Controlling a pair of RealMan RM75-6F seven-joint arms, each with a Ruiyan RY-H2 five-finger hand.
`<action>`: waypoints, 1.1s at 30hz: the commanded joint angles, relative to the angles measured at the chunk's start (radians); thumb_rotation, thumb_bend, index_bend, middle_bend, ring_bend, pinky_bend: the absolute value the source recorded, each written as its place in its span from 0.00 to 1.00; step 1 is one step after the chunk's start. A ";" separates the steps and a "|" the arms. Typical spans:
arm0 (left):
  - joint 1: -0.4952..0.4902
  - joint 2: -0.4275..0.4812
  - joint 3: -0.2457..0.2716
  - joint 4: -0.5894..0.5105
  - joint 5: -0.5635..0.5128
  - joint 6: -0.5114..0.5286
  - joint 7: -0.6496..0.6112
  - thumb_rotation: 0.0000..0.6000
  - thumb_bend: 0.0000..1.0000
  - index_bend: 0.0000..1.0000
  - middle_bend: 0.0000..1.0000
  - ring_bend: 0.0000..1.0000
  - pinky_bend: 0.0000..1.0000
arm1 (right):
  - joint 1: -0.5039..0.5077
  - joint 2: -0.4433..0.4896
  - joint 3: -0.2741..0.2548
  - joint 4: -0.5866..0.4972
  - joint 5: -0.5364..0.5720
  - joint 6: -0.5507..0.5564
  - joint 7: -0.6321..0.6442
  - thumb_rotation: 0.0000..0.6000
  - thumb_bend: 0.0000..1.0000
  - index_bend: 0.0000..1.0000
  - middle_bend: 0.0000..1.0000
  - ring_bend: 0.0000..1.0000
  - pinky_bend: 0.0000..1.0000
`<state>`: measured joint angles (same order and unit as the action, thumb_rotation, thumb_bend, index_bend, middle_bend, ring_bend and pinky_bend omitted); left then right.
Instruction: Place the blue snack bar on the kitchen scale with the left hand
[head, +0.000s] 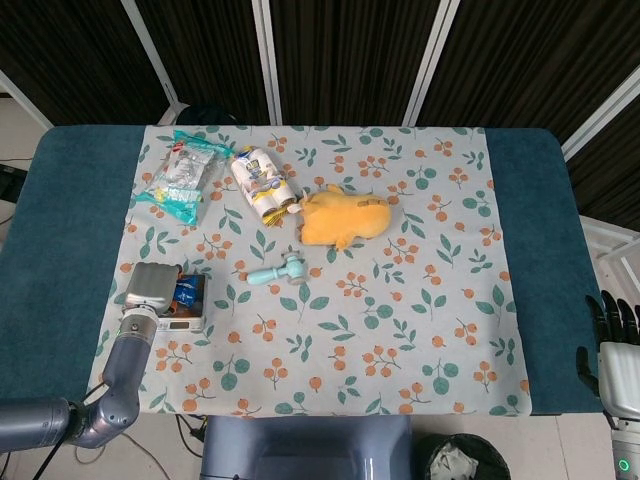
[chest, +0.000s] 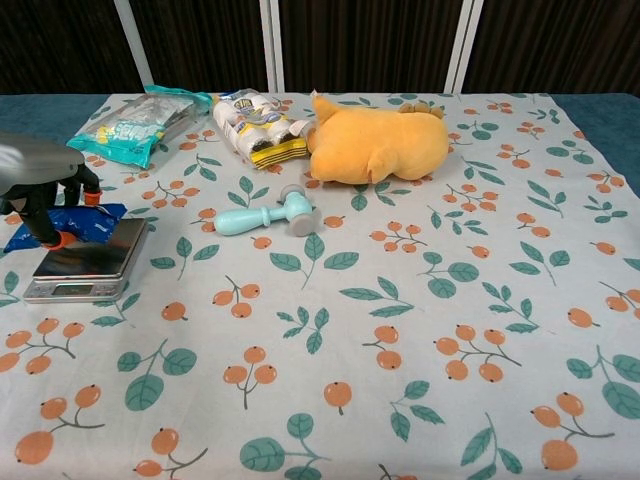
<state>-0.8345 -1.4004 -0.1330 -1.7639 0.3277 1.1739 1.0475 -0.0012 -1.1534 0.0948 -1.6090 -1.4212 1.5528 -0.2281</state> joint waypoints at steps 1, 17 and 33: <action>-0.004 -0.003 0.004 0.004 0.000 -0.006 -0.004 1.00 0.36 0.40 0.47 0.39 0.56 | 0.000 0.000 0.001 0.000 0.001 0.000 -0.001 1.00 0.58 0.06 0.03 0.01 0.00; -0.027 0.001 0.024 -0.002 -0.027 -0.008 0.004 1.00 0.27 0.36 0.36 0.31 0.53 | 0.000 0.000 0.004 -0.003 0.005 0.002 -0.002 1.00 0.58 0.06 0.03 0.01 0.00; -0.048 0.009 0.042 -0.012 -0.035 0.006 0.009 1.00 0.25 0.32 0.27 0.21 0.41 | 0.000 -0.002 0.007 -0.002 0.007 0.005 0.000 1.00 0.58 0.06 0.03 0.01 0.00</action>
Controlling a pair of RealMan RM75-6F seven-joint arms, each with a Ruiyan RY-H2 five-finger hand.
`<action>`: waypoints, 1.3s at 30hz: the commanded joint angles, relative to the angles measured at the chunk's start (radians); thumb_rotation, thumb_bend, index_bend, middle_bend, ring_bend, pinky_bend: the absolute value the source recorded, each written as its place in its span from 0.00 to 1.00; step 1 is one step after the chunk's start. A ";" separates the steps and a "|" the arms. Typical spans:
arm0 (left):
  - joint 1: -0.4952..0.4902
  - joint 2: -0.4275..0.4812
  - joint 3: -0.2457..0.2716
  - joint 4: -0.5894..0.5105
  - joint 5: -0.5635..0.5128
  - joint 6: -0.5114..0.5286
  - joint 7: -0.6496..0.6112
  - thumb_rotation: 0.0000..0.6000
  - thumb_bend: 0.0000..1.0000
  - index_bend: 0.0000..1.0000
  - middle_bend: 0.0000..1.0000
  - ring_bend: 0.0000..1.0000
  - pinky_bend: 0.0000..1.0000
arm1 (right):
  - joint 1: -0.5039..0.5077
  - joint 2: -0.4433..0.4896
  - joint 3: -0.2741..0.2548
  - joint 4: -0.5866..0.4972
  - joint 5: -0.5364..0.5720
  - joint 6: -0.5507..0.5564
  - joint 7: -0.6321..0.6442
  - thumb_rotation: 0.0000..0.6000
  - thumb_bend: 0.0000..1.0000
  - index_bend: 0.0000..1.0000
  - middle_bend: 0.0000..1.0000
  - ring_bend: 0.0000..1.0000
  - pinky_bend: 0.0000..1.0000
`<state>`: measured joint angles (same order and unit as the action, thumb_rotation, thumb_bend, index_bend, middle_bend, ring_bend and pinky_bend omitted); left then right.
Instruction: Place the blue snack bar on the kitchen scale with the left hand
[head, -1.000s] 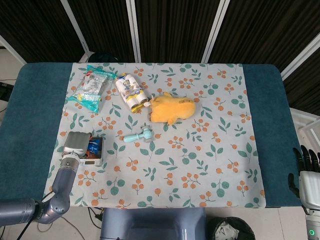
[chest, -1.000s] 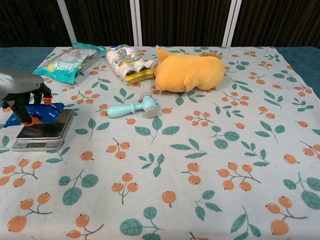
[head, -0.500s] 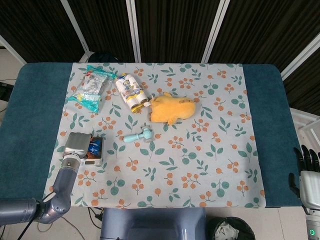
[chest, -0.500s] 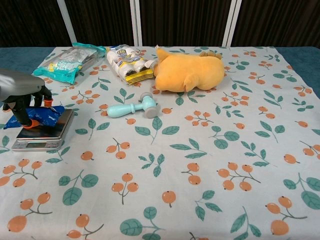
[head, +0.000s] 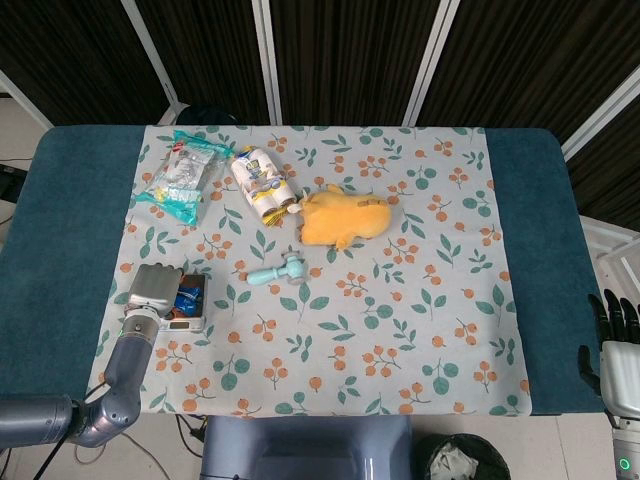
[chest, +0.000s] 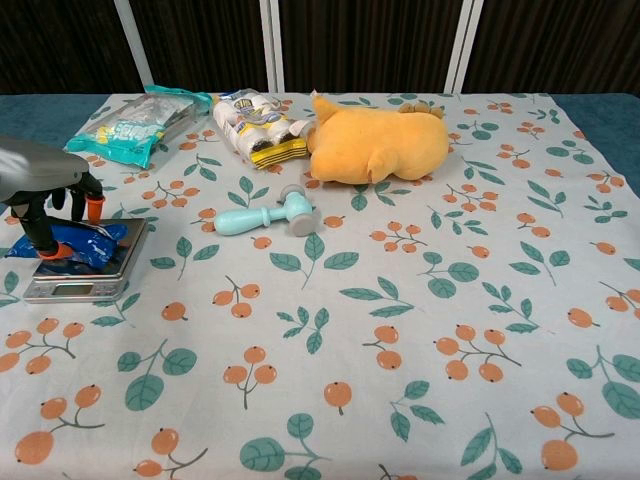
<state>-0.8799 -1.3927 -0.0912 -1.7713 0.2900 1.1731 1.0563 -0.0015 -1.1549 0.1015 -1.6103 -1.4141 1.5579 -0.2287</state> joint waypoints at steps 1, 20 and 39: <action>-0.004 0.004 0.001 -0.009 0.010 0.016 0.002 1.00 0.25 0.31 0.26 0.20 0.38 | 0.000 0.000 0.000 -0.001 0.000 0.000 0.001 1.00 0.58 0.06 0.03 0.01 0.00; 0.072 0.287 0.059 -0.307 0.528 0.072 -0.170 1.00 0.24 0.15 0.10 0.02 0.17 | -0.002 0.001 0.003 -0.010 -0.002 0.009 0.002 1.00 0.58 0.06 0.03 0.01 0.00; 0.377 0.313 0.231 0.171 1.238 0.286 -0.901 1.00 0.24 0.11 0.08 0.00 0.14 | -0.004 0.015 0.000 -0.020 -0.016 0.012 0.024 1.00 0.58 0.06 0.03 0.01 0.00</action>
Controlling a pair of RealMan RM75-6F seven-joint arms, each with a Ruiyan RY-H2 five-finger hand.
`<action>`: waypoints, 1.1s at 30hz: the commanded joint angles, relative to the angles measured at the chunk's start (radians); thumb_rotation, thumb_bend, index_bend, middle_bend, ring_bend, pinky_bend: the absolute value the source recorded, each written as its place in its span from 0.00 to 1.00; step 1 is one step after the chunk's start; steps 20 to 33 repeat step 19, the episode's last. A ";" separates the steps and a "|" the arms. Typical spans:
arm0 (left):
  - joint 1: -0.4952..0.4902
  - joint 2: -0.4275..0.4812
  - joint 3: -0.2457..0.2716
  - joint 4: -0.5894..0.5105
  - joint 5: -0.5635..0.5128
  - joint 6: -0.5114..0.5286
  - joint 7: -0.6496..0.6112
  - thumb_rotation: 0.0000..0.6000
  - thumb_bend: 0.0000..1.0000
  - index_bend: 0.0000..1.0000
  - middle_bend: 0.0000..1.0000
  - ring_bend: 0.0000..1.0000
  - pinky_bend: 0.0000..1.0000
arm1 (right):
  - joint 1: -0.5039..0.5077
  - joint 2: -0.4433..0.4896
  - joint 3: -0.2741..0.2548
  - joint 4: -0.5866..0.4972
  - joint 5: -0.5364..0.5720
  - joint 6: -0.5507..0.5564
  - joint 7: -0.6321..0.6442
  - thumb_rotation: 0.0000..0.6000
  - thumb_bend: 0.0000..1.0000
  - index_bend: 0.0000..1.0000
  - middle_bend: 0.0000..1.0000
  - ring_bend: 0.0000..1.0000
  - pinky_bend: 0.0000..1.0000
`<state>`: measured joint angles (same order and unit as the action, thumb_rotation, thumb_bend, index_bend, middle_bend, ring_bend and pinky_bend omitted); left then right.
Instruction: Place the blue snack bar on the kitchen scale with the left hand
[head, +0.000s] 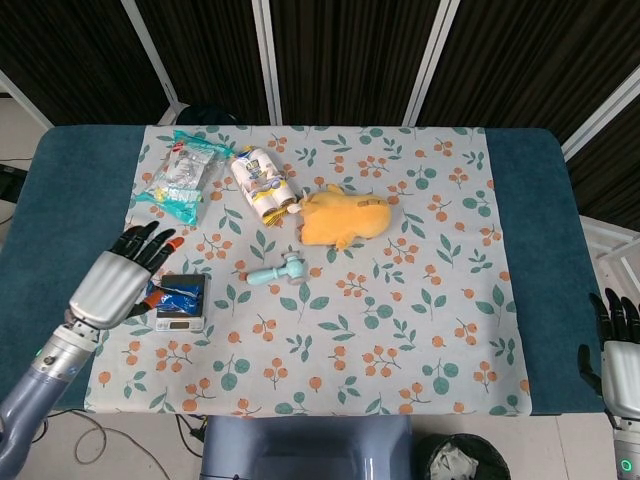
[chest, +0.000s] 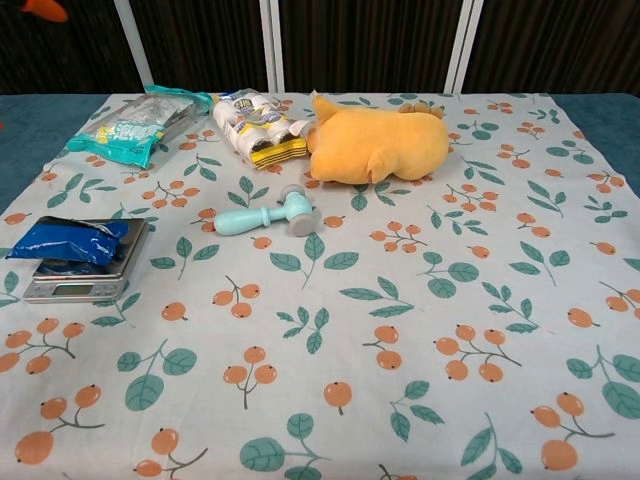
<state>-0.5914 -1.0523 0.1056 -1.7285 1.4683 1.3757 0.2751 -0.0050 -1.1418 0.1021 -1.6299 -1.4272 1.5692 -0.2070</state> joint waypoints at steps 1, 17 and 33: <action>0.107 -0.043 0.029 0.144 0.051 0.101 -0.145 1.00 0.24 0.11 0.08 0.00 0.15 | 0.000 0.002 -0.002 0.001 -0.004 0.001 0.003 1.00 0.58 0.06 0.03 0.01 0.00; 0.227 -0.157 -0.030 0.156 -0.031 0.171 -0.105 1.00 0.23 0.12 0.10 0.01 0.17 | 0.000 0.008 0.004 0.007 -0.001 0.003 0.016 1.00 0.58 0.06 0.03 0.01 0.00; 0.229 -0.157 -0.035 0.149 -0.036 0.163 -0.109 1.00 0.23 0.13 0.10 0.01 0.17 | 0.000 0.009 0.004 0.007 -0.002 0.004 0.016 1.00 0.58 0.06 0.03 0.01 0.00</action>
